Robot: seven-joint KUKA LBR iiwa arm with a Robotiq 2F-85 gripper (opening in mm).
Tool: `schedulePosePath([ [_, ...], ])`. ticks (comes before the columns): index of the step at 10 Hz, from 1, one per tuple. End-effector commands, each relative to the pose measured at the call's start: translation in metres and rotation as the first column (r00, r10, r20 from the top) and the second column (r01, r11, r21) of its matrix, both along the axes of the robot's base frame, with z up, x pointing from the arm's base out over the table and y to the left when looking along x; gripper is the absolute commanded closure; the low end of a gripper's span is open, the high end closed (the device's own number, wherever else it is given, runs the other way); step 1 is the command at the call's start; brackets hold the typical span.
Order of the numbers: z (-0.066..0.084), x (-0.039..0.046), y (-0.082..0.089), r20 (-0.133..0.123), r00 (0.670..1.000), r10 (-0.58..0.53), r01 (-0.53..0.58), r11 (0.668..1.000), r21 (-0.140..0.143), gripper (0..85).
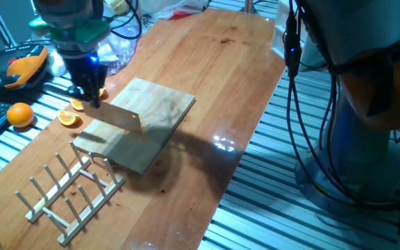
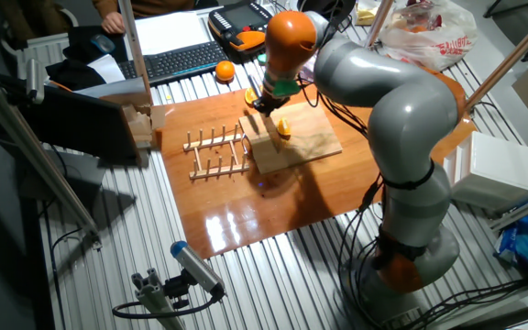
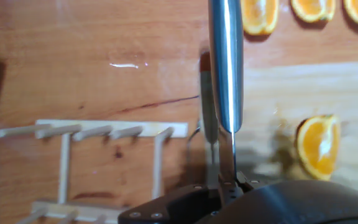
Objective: Chop the orange
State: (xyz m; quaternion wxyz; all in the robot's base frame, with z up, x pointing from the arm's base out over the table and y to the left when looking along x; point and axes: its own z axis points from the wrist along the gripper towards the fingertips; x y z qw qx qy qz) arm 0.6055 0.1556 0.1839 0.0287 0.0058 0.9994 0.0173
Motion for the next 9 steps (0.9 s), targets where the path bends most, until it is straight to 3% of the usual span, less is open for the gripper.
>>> schedulePosePath([
  [1, -0.002, -0.0018, -0.013, -0.003, 1.0, -0.021, 0.021, 1.0, -0.001, 85.0],
  [4, -0.009, -0.0025, -0.022, -0.002, 0.999, -0.055, 0.055, 0.999, 0.001, 85.0],
  [5, -0.011, -0.002, -0.024, 0.002, 0.999, -0.039, 0.039, 0.999, -0.024, 85.0],
  [6, -0.013, -0.0031, -0.026, 0.002, 1.0, -0.03, 0.03, 0.999, -0.025, 85.0],
  [8, -0.011, -0.0058, -0.026, -0.023, 0.999, -0.039, 0.039, 0.999, -0.014, 85.0],
  [9, -0.012, -0.0052, -0.026, -0.04, 0.999, -0.031, 0.032, 0.999, 0.011, 85.0],
])
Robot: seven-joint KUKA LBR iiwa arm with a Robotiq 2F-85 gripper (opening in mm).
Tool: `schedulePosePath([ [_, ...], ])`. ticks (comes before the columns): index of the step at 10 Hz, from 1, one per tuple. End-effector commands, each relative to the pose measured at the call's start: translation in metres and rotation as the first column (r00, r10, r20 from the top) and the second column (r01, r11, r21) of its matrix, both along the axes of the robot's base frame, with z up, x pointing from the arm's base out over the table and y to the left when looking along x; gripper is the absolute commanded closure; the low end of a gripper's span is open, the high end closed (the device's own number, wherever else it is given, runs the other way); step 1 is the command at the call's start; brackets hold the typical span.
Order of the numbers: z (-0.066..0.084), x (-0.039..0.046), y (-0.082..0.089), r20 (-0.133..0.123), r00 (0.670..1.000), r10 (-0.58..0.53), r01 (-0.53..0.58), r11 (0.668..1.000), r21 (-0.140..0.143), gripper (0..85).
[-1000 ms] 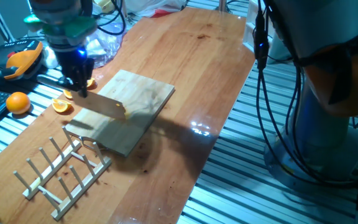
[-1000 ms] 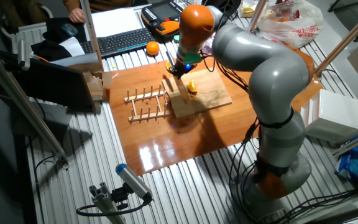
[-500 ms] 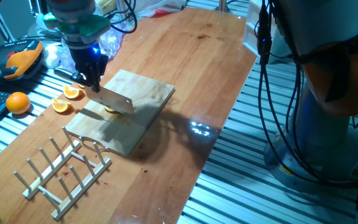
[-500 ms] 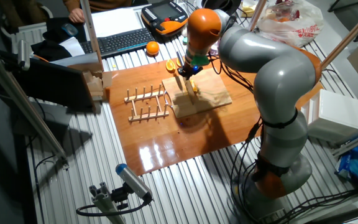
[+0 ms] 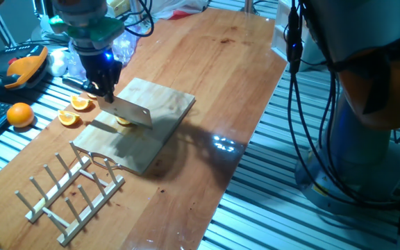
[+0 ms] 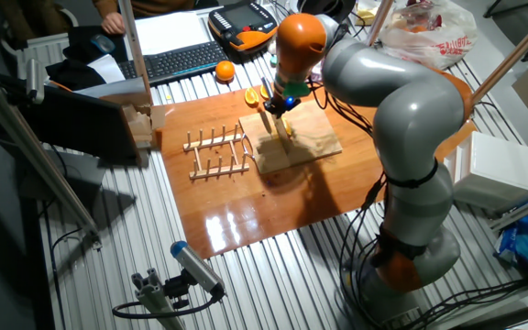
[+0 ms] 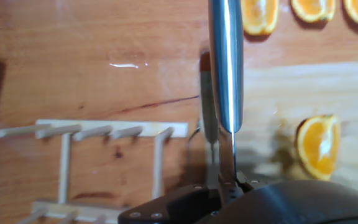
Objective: Chop the orange
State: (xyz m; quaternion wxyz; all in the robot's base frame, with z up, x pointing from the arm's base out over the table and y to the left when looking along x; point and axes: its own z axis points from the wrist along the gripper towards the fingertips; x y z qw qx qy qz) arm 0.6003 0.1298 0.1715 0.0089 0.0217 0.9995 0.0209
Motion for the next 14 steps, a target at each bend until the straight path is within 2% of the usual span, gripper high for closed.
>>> schedulePosePath([
  [1, 0.0, 0.0005, 0.001, -0.006, 1.0, 0.009, -0.009, 1.0, 0.014, 85.0],
  [2, 0.0, 0.0005, 0.001, 0.001, 1.0, 0.022, -0.022, 1.0, 0.009, 85.0],
  [3, 0.0, 0.0005, 0.001, -0.018, 0.999, 0.036, -0.035, 0.999, 0.017, 85.0],
  [4, 0.0, 0.0005, 0.001, -0.025, 0.999, 0.042, -0.042, 0.999, 0.017, 85.0],
  [6, 0.0, 0.0005, 0.001, -0.046, 0.999, -0.006, 0.006, 1.0, 0.015, 85.0],
  [7, 0.0, 0.0005, 0.001, -0.057, 0.997, -0.044, 0.046, 0.999, 0.029, 85.0],
  [8, 0.0, 0.0005, 0.001, -0.058, 0.996, -0.064, 0.066, 0.997, 0.03, 85.0],
  [9, 0.0, 0.0005, 0.001, -0.037, 0.997, -0.071, 0.071, 0.997, 0.002, 85.0],
  [11, 0.0, 0.0005, 0.001, -0.028, 0.997, -0.067, 0.067, 0.998, 0.007, 85.0],
  [12, 0.002, 0.0044, -0.006, -0.038, 0.998, -0.045, 0.045, 0.999, 0.011, 85.0],
  [14, 0.002, 0.0159, -0.031, -0.035, 0.998, -0.043, 0.044, 0.999, 0.027, 85.0],
])
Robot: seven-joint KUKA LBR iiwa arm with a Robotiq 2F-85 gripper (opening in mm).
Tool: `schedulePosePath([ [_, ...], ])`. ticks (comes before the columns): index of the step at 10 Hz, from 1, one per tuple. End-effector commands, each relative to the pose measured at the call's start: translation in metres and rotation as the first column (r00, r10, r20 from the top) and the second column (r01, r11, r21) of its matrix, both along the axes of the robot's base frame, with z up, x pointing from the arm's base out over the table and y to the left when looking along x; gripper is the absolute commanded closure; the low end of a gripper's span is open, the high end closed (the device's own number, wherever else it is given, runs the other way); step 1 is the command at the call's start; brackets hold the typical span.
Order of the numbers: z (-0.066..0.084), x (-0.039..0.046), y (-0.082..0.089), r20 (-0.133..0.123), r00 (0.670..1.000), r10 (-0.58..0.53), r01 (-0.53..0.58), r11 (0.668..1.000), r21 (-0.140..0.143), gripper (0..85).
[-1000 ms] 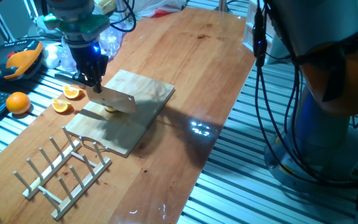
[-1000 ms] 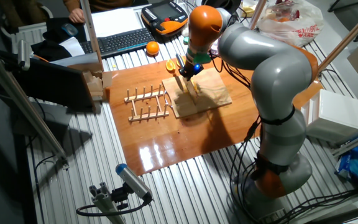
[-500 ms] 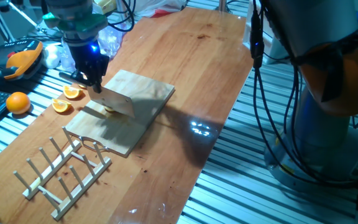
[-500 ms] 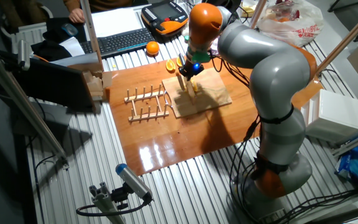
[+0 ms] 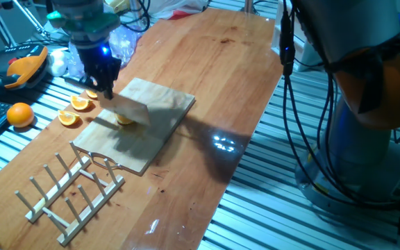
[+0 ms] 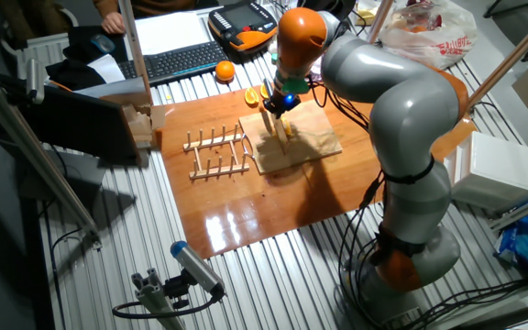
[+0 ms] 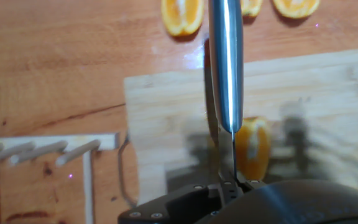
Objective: Chop the orange
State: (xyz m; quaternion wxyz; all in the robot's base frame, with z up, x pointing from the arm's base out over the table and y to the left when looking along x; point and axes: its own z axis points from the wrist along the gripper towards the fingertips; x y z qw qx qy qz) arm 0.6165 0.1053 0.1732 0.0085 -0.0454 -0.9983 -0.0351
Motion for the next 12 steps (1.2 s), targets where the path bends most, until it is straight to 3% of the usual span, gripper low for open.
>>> schedulePosePath([
  [1, 0.001, 0.0027, -0.015, 0.002, 1.0, -0.02, 0.02, 1.0, 0.002, 85.0],
  [2, 0.003, 0.004, -0.018, 0.008, 0.999, -0.05, 0.05, 0.999, -0.016, 85.0],
  [3, 0.004, 0.0047, -0.023, 0.011, 0.999, -0.05, 0.05, 0.999, -0.01, 85.0],
  [4, 0.002, 0.0049, -0.025, 0.007, 0.999, -0.045, 0.045, 0.999, 0.021, 85.0],
  [6, -0.002, 0.0057, -0.025, 0.023, 1.0, -0.006, 0.006, 1.0, -0.016, 85.0],
  [7, -0.003, 0.0059, -0.027, 0.023, 1.0, -0.001, 0.002, 1.0, -0.02, 85.0],
  [12, -0.024, 0.0127, -0.031, 0.046, 0.999, -0.009, 0.009, 1.0, -0.006, 85.0],
])
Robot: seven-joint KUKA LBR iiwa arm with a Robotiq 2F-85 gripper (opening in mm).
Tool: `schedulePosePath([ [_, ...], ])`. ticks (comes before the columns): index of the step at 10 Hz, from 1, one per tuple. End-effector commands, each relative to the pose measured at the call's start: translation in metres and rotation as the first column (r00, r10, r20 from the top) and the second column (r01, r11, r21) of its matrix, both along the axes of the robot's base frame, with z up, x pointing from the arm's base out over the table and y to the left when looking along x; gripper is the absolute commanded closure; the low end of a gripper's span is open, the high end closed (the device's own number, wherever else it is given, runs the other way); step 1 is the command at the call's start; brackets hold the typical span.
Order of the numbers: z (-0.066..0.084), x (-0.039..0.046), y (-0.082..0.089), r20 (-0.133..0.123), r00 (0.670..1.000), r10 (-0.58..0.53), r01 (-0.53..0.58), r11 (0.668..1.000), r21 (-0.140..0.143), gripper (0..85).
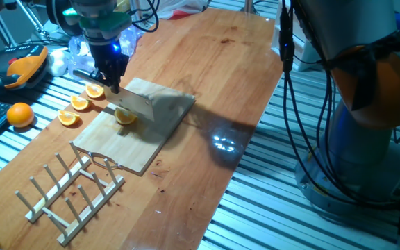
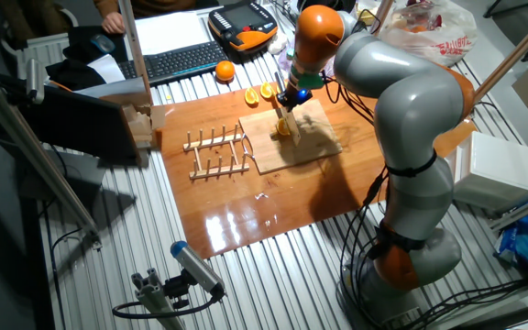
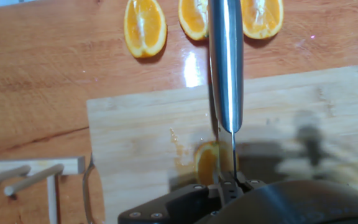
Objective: Chop the orange
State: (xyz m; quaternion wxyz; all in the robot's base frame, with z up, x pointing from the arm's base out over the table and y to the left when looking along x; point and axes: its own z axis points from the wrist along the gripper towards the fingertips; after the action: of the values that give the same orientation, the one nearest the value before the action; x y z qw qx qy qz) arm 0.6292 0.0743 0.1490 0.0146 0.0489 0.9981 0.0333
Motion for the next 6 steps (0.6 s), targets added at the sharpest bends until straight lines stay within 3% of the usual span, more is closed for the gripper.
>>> schedulePosePath([
  [1, -0.0008, 0.0007, -0.0003, 0.008, 1.0, 0.005, -0.005, 1.0, -0.01, 85.0],
  [6, -0.0048, 0.0013, 0.0007, 0.025, 1.0, 0.014, -0.013, 0.999, -0.032, 85.0],
])
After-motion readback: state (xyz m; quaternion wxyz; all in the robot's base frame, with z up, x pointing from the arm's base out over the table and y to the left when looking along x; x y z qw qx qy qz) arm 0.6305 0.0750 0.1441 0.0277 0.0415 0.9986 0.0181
